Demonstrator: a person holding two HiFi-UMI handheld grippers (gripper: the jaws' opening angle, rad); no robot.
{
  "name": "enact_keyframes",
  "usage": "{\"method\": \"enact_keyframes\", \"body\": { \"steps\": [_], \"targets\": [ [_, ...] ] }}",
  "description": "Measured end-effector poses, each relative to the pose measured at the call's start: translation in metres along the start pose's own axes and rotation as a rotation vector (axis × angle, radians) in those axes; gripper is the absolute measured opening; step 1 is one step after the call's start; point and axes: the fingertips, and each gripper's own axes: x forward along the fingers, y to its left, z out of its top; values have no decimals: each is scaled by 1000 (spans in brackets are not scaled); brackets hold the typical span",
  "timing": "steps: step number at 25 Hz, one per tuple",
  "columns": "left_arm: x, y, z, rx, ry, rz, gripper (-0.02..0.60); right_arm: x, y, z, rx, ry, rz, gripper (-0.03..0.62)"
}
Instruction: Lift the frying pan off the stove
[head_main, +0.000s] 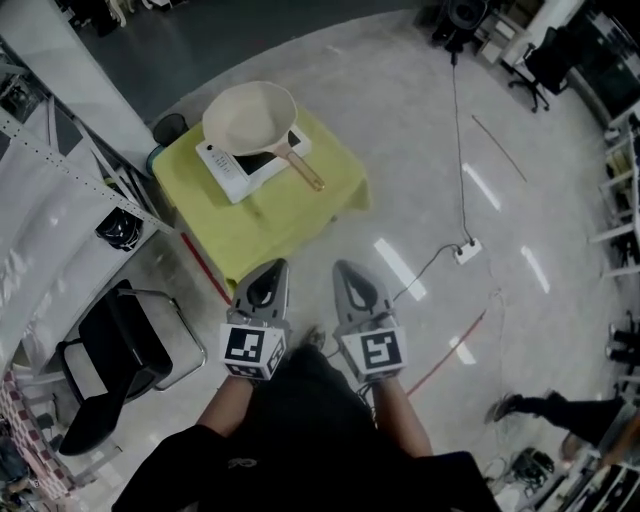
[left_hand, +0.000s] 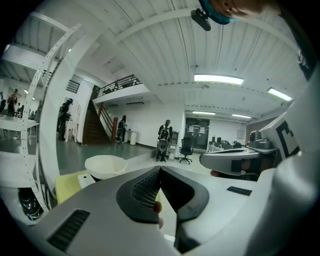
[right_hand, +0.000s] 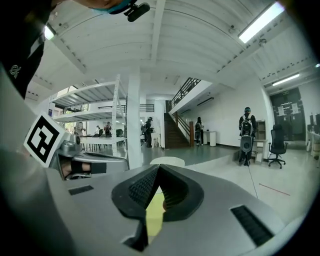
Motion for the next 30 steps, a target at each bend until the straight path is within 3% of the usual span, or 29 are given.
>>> {"method": "enact_keyframes", "body": {
  "steps": [12, 23, 30],
  "targets": [
    [58, 40, -4, -43, 31, 55, 43, 57, -31, -18, 5, 81, 76, 15],
    [160, 121, -10, -174, 69, 82, 43, 163, -70, -20, -21, 237, 187, 15],
    [215, 158, -18, -234, 110, 60, 43, 231, -79, -24, -30, 322, 246, 15]
  ]
}}
